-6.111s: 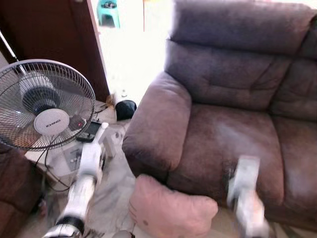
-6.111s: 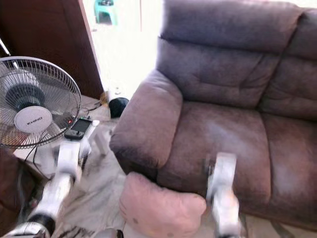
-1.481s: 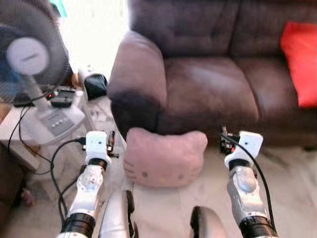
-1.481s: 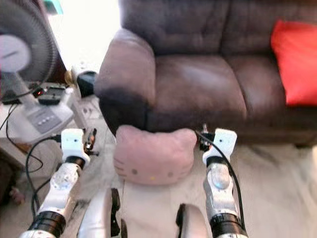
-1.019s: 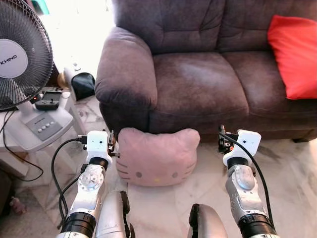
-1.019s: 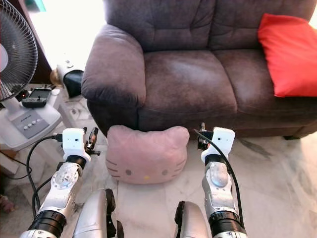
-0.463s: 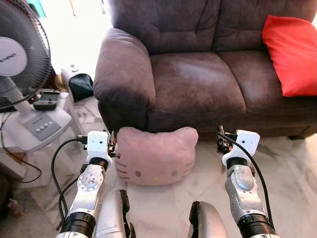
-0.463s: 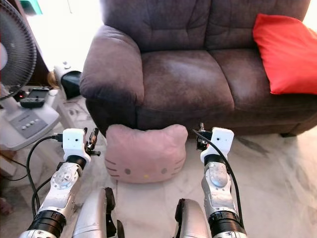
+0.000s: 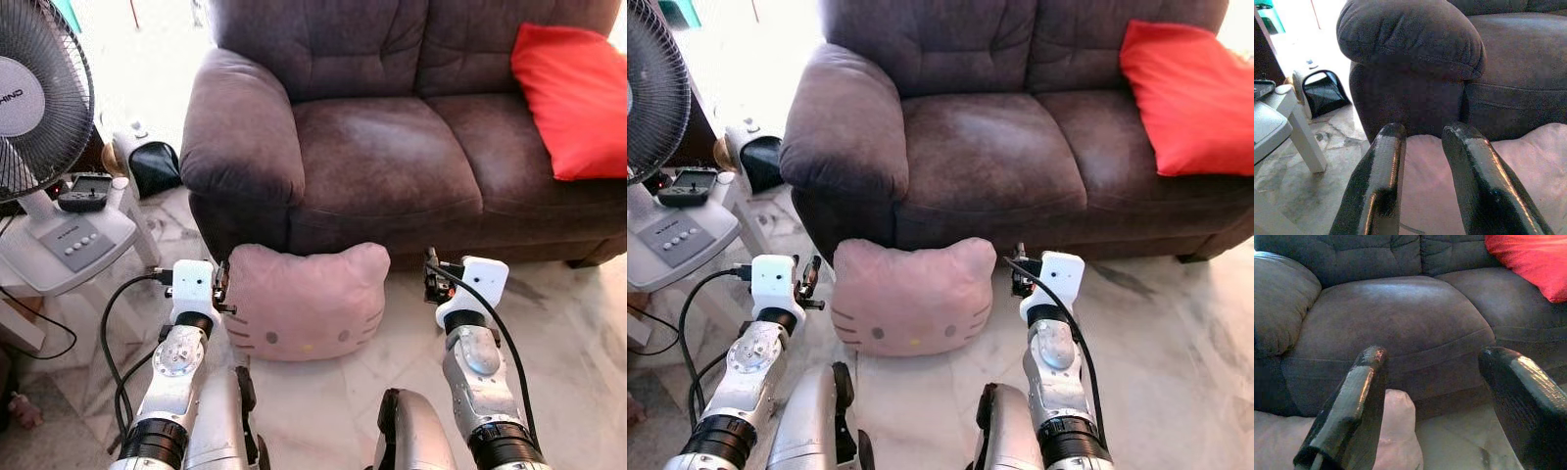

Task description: Move the pillow to the sofa from floor

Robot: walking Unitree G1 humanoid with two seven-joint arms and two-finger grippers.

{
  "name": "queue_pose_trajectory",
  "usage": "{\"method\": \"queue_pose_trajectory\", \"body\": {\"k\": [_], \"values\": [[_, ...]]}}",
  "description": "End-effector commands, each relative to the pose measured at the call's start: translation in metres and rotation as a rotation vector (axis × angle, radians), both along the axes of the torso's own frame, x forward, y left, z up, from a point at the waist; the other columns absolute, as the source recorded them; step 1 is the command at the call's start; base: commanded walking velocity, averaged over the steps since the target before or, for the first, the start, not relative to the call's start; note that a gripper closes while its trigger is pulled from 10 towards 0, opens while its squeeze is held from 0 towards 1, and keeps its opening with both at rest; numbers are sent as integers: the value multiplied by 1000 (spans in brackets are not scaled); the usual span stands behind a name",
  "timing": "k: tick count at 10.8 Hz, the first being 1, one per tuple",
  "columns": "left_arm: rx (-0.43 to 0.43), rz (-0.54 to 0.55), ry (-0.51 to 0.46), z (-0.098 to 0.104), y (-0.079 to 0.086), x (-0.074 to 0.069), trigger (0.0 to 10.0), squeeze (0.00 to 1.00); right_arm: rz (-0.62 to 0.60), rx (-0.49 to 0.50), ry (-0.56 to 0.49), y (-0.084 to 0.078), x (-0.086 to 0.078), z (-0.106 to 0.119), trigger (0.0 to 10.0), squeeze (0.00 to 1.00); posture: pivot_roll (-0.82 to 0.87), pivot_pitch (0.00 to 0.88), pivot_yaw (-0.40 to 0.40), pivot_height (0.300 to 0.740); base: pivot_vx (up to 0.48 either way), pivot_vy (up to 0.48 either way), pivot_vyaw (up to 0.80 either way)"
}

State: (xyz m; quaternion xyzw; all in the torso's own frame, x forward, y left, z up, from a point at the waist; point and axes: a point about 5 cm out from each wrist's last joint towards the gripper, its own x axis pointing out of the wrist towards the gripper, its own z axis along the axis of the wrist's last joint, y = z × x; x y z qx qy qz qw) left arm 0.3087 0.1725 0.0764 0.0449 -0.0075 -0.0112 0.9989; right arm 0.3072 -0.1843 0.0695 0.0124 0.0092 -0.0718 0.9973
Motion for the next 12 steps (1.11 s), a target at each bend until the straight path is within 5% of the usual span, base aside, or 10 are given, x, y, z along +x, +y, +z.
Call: {"method": "queue_pose_trajectory", "body": {"k": [1, 12], "values": [[-3, -1, 11, 0, -1, 1, 10000, 0, 14, -26, 14, 0, -1, -2, 10000, 0, 49, 69, -43, 539, 0, 0, 0], [-3, -1, 18, -1, -1, 2, 10000, 0, 21, -10, 16, 0, -1, -3, 10000, 0, 51, 67, -45, 539, 230, 0, 73]]}}
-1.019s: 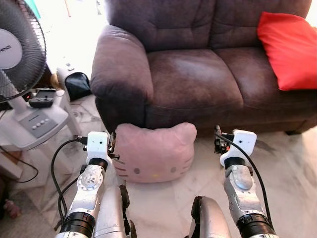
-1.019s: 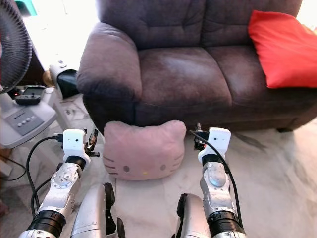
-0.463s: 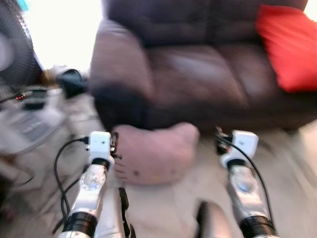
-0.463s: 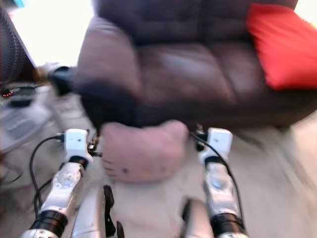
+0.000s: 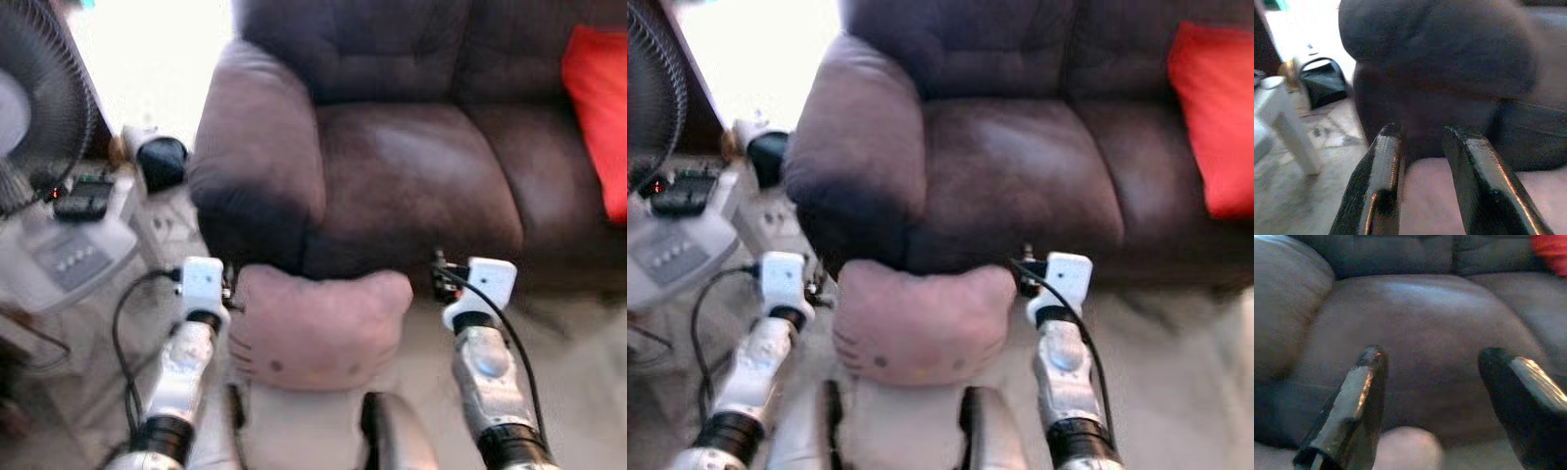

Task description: Move the pillow to the sofa from floor

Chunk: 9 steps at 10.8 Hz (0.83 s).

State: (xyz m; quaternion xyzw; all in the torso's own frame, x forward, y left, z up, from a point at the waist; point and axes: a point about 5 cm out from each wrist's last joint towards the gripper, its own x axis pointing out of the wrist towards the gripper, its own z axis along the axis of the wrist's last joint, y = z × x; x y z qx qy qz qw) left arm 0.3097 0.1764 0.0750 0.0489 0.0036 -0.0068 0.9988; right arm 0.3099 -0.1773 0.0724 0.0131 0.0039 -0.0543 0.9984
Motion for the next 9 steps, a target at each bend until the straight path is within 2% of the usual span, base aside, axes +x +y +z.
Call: {"method": "queue_pose_trajectory", "body": {"k": [1, 4, 8, 9], "values": [[-11, -10, -3, 1, -5, 1, 10000, 0, -16, -14, 36, -7, -5, -7, 10000, 0, 49, 67, -45, 539, 255, 0, 0], [-10, -11, -1, 0, -5, 0, 10000, 0, -54, -28, 85, -13, -8, -15, 10000, 0, 49, 66, -46, 539, 254, 0, 0], [-9, -17, -5, 0, -5, 0, 10000, 0, -91, -52, 229, -19, -19, -38, 10000, 0, 49, 60, -44, 539, 0, 0, 0], [-8, -17, -2, 0, -5, 0, 10000, 0, -116, -39, 296, -21, -23, -47, 10000, 0, 49, 61, -43, 539, 0, 0, 0]]}}
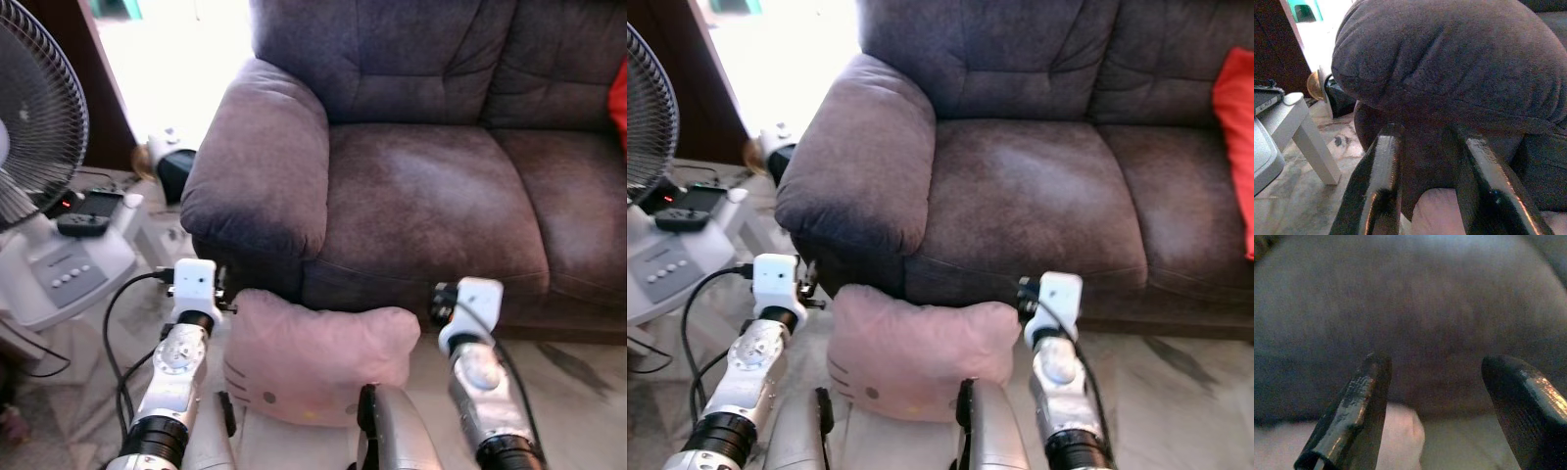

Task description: Move the pillow to the sofa from floor

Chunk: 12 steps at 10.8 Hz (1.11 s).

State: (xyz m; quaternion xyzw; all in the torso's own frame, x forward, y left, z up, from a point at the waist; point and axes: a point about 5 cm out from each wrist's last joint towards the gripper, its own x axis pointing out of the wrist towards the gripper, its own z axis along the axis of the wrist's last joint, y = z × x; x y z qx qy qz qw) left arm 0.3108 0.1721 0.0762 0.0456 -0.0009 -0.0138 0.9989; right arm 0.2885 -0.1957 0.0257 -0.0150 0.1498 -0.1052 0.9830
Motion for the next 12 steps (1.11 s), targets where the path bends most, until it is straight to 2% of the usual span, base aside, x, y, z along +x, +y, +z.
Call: {"method": "queue_pose_trajectory", "body": {"k": [1, 2, 3, 5, 6, 7, 8, 9, 12], "values": [[-1, -6, 10, -2, 0, -1, 10000, 0, -30, 16, 74, -5, -7, -11, 10000, 0, 49, 64, -43, 539, 0, 0, 0], [-1, -11, 14, -2, -1, -1, 10000, 0, -74, 72, 153, -8, -12, -23, 10000, 0, 48, 67, -42, 539, 0, 0, 0], [2, -19, 23, -3, -2, -1, 10000, 0, -76, 142, 211, -6, -16, -33, 10000, 1000, 48, 72, -41, 539, 0, 0, 0], [7, -32, 35, -5, -3, -1, 10000, 0, -60, 201, 277, -4, -16, -40, 10000, 1000, 53, 86, -40, 539, 0, 0, 0], [9, -38, 37, -3, -3, 0, 10000, 0, -57, 225, 276, -6, -11, -37, 10000, 1000, 53, 96, -39, 539, 0, 0, 0], [9, -42, 28, 0, -4, 3, 10000, 0, -39, 228, 271, -6, -6, -34, 10000, 1000, 54, 111, -37, 539, 0, 0, 0], [11, -44, 17, 4, -5, 6, 10000, 0, -4, 199, 267, -5, 1, -30, 10000, 941, 56, 138, -38, 539, 0, 0, 0], [-13, -38, -1, 11, -5, 9, 10000, 0, 40, 157, 257, -3, 5, -26, 10000, 0, 60, 157, -40, 539, 0, 0, 0], [-55, -39, -53, 31, -8, 13, 10000, 0, 65, 161, 226, -5, 14, -18, 10000, 0, 69, 252, -32, 539, 0, 0, 0]]}}
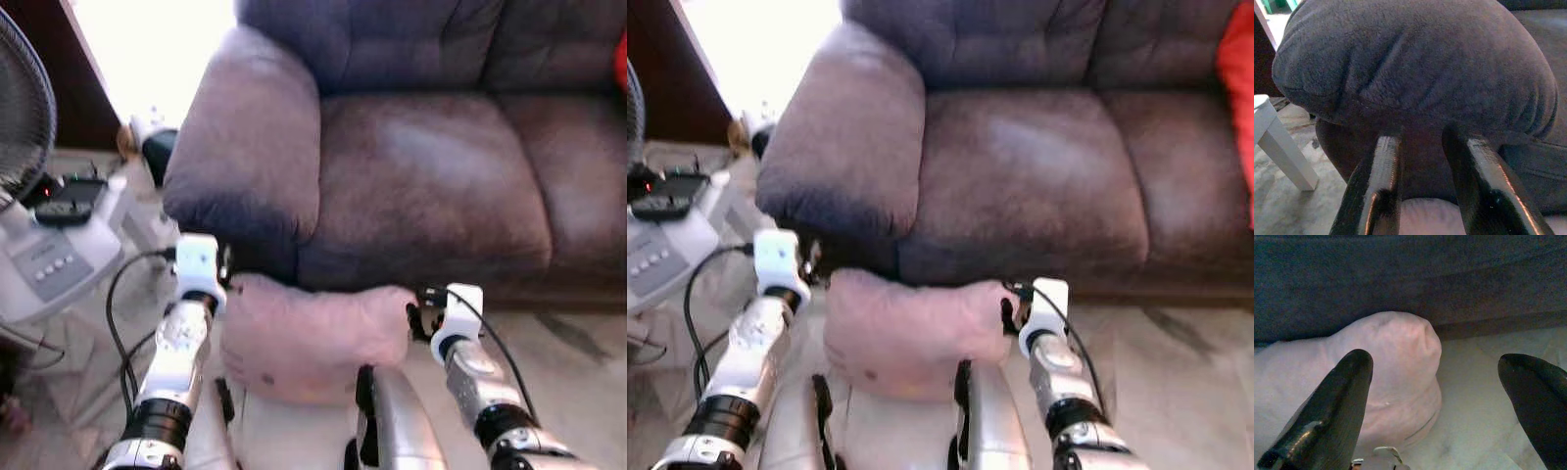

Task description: Move the pillow to the sofa from floor

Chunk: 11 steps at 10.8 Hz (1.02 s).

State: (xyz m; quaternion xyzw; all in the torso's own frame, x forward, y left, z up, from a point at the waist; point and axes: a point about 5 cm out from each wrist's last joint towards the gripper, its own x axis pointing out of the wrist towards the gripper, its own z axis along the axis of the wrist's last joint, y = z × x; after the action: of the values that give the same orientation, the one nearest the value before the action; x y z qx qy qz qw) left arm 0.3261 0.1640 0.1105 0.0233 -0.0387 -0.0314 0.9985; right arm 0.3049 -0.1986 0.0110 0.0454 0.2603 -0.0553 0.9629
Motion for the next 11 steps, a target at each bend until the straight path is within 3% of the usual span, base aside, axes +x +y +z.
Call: {"method": "queue_pose_trajectory", "body": {"k": [1, 5, 7, 8, 11], "values": [[-17, -2, 4, 2, -1, -1, 10000, 0, -7, 10, -1, -3, 1, 1, 10000, 0, 69, 276, -29, 539, 0, 0, 0], [-57, 1, -121, 42, -5, 0, 10000, 0, 35, 39, -119, 5, 15, 18, 10000, 0, 89, 366, -16, 539, 0, 0, 0], [-66, -7, -160, 57, -8, 0, 10000, 0, 45, 45, -165, 9, 23, 27, 10000, 0, 99, 371, -14, 539, 0, 0, 0], [-66, 0, -153, 54, -6, -1, 10000, 0, 46, 57, -206, 11, 28, 34, 10000, 0, 101, 362, -13, 539, 0, 0, 0], [-56, 2, -134, 56, -4, -13, 10000, 0, 61, 44, -186, 14, 26, 30, 10000, 0, 116, 394, -1, 539, 0, 0, 0]]}}
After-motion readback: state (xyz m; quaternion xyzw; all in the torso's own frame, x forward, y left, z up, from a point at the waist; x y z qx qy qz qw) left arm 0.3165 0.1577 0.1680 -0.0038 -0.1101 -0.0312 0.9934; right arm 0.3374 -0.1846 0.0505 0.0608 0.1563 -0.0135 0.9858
